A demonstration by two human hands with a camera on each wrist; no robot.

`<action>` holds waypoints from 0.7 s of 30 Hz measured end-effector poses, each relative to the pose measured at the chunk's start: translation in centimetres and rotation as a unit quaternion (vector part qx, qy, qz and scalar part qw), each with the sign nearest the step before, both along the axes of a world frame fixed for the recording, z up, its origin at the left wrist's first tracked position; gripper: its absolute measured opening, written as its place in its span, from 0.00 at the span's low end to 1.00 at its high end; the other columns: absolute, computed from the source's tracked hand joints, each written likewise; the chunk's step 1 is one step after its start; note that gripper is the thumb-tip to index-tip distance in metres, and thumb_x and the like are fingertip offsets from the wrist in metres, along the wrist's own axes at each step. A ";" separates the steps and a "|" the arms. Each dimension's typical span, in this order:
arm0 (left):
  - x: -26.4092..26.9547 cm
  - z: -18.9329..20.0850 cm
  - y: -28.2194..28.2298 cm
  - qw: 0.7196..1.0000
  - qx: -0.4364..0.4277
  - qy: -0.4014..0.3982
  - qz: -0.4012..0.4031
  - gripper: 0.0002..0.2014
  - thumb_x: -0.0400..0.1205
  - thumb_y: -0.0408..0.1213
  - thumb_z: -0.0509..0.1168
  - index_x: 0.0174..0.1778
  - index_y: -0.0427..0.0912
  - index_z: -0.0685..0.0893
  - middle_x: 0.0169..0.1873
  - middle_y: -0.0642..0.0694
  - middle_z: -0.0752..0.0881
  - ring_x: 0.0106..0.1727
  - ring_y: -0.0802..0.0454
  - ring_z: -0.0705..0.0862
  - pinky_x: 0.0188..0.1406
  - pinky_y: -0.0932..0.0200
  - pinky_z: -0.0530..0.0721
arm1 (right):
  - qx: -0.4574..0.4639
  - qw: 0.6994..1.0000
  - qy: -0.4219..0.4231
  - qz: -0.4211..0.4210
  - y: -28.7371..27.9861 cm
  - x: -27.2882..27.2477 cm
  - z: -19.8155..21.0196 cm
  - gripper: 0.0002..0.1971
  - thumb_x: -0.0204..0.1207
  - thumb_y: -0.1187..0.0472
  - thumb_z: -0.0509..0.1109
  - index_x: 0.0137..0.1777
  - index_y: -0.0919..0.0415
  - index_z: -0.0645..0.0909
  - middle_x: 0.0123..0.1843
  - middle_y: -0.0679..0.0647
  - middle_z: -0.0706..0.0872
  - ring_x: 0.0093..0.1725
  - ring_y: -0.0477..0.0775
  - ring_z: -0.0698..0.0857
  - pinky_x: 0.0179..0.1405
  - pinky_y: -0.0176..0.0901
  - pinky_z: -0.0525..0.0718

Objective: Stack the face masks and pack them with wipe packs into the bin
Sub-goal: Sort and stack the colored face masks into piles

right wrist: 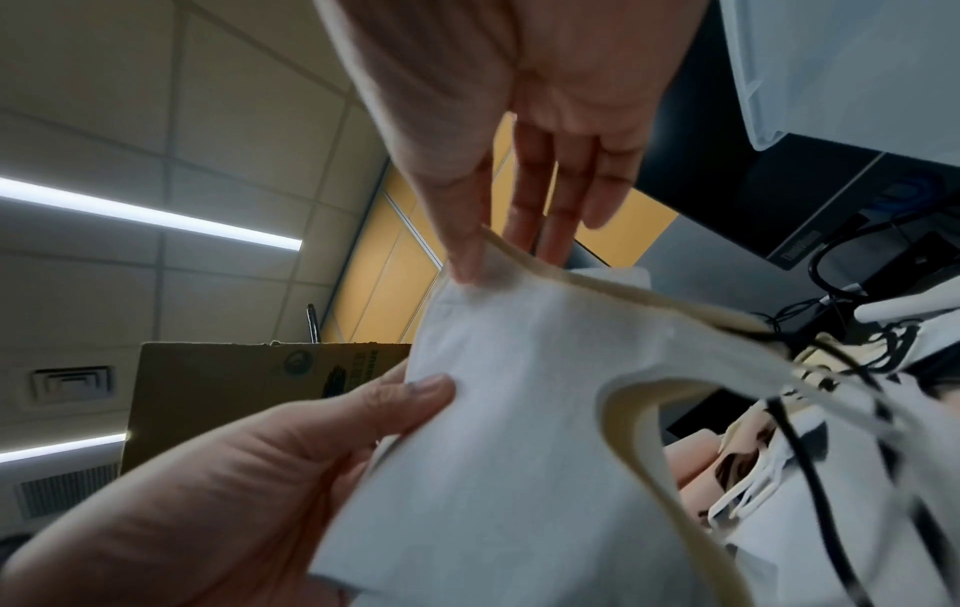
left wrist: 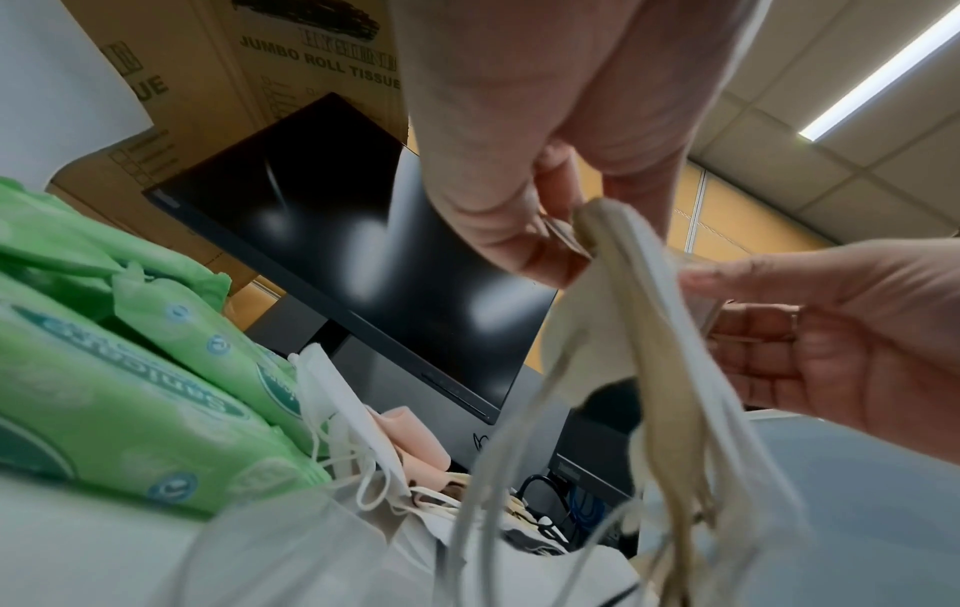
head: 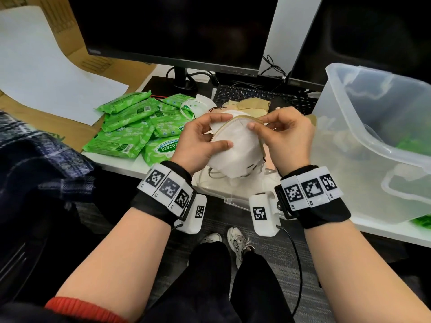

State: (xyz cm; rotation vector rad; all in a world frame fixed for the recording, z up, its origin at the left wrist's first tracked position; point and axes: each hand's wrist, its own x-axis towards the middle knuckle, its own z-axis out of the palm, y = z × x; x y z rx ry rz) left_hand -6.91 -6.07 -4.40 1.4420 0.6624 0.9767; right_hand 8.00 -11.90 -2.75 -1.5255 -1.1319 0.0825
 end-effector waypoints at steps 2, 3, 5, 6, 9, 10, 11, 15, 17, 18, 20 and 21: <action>0.1 -0.1 0.0 1.000 -0.013 0.014 0.018 0.19 0.70 0.17 0.71 0.52 0.40 0.83 0.47 0.40 0.86 0.40 0.49 0.86 0.47 0.53 0.87 | -0.008 1.000 -0.003 0.019 0.0 -0.1 -0.2 0.13 0.64 0.56 0.79 0.28 0.44 0.77 0.32 0.41 0.80 0.33 0.44 0.78 0.41 0.48 0.81; 0.1 -0.2 0.1 0.999 -0.017 0.017 0.025 0.17 0.70 0.18 0.71 0.52 0.38 0.84 0.44 0.41 0.86 0.38 0.51 0.87 0.45 0.55 0.87 | -0.027 0.999 -0.002 0.041 0.1 -0.2 -0.3 0.11 0.66 0.56 0.78 0.31 0.47 0.77 0.32 0.44 0.81 0.34 0.46 0.79 0.41 0.47 0.80; 0.2 -0.3 0.2 0.999 -0.018 0.021 0.037 0.16 0.71 0.18 0.70 0.52 0.37 0.84 0.40 0.44 0.87 0.34 0.56 0.87 0.41 0.60 0.88 | -0.096 0.992 -0.003 0.084 0.2 -0.3 -0.5 0.14 0.63 0.50 0.77 0.39 0.59 0.80 0.38 0.55 0.86 0.41 0.55 0.84 0.44 0.52 0.83; 0.3 -0.3 0.2 0.999 -0.016 0.026 0.045 0.16 0.72 0.19 0.70 0.53 0.38 0.84 0.38 0.45 0.87 0.33 0.57 0.86 0.40 0.62 0.87 | -0.136 0.987 -0.016 0.089 0.2 -0.3 -0.5 0.19 0.61 0.49 0.76 0.42 0.64 0.81 0.41 0.60 0.87 0.44 0.61 0.85 0.47 0.57 0.84; 0.3 -0.7 0.8 0.995 -0.022 0.031 0.091 0.17 0.72 0.25 0.72 0.56 0.43 0.85 0.32 0.46 0.85 0.32 0.55 0.81 0.34 0.68 0.82 | -0.153 0.988 -0.025 -0.001 0.0 0.6 0.1 0.12 0.67 0.58 0.76 0.37 0.66 0.79 0.32 0.55 0.81 0.38 0.58 0.80 0.42 0.48 0.80; 0.2 -0.9 1.0 0.993 -0.027 0.025 0.112 0.16 0.72 0.29 0.73 0.55 0.45 0.85 0.33 0.44 0.85 0.34 0.54 0.80 0.36 0.66 0.82 | -0.125 0.991 -0.006 -0.057 -0.1 1.1 0.5 0.10 0.69 0.62 0.74 0.32 0.61 0.76 0.29 0.50 0.76 0.34 0.53 0.76 0.38 0.41 0.74; 0.1 -1.0 1.2 0.991 -0.032 0.022 0.129 0.15 0.71 0.33 0.74 0.53 0.47 0.86 0.36 0.42 0.85 0.37 0.52 0.80 0.41 0.61 0.83 | -0.089 0.990 0.011 -0.105 -0.3 1.3 1.0 0.13 0.70 0.64 0.72 0.29 0.56 0.72 0.28 0.46 0.73 0.31 0.47 0.73 0.35 0.38 0.70; 0.4 -0.2 0.2 0.994 -0.050 -0.007 0.101 0.15 0.72 0.39 0.73 0.54 0.42 0.86 0.43 0.43 0.88 0.43 0.53 0.81 0.41 0.64 0.82 | -0.059 0.996 -0.009 -0.067 -0.1 0.0 1.5 0.17 0.70 0.64 0.71 0.28 0.48 0.67 0.29 0.42 0.73 0.30 0.42 0.72 0.33 0.35 0.71; 0.8 0.3 -0.5 0.996 -0.050 -0.028 0.065 0.10 0.75 0.39 0.71 0.51 0.42 0.87 0.41 0.50 0.88 0.43 0.56 0.82 0.37 0.69 0.80 | -0.112 0.993 -0.015 0.020 0.1 -1.5 1.0 0.12 0.72 0.57 0.70 0.30 0.48 0.73 0.31 0.43 0.78 0.34 0.49 0.78 0.42 0.45 0.79; 0.9 0.5 -0.8 0.997 -0.047 -0.038 0.048 0.08 0.75 0.39 0.70 0.48 0.43 0.87 0.39 0.54 0.88 0.43 0.59 0.84 0.36 0.69 0.80 | -0.131 0.990 -0.004 0.059 0.0 -2.2 0.9 0.09 0.73 0.52 0.67 0.32 0.46 0.77 0.32 0.43 0.81 0.37 0.51 0.81 0.49 0.53 0.81; 0.7 0.6 -1.0 0.997 -0.042 -0.058 0.028 0.09 0.71 0.38 0.71 0.46 0.43 0.87 0.34 0.56 0.89 0.39 0.62 0.86 0.37 0.69 0.82 | -0.141 0.980 0.058 0.132 -0.1 -2.8 0.8 0.12 0.72 0.47 0.57 0.38 0.44 0.82 0.38 0.44 0.87 0.42 0.52 0.85 0.55 0.58 0.81; 0.5 0.6 -0.9 0.997 -0.038 -0.056 0.027 0.13 0.67 0.38 0.72 0.47 0.42 0.86 0.33 0.55 0.89 0.37 0.61 0.86 0.38 0.67 0.83 | -0.134 0.973 0.097 0.164 -0.2 -2.7 0.8 0.16 0.71 0.48 0.53 0.42 0.47 0.83 0.44 0.49 0.88 0.44 0.52 0.86 0.54 0.53 0.82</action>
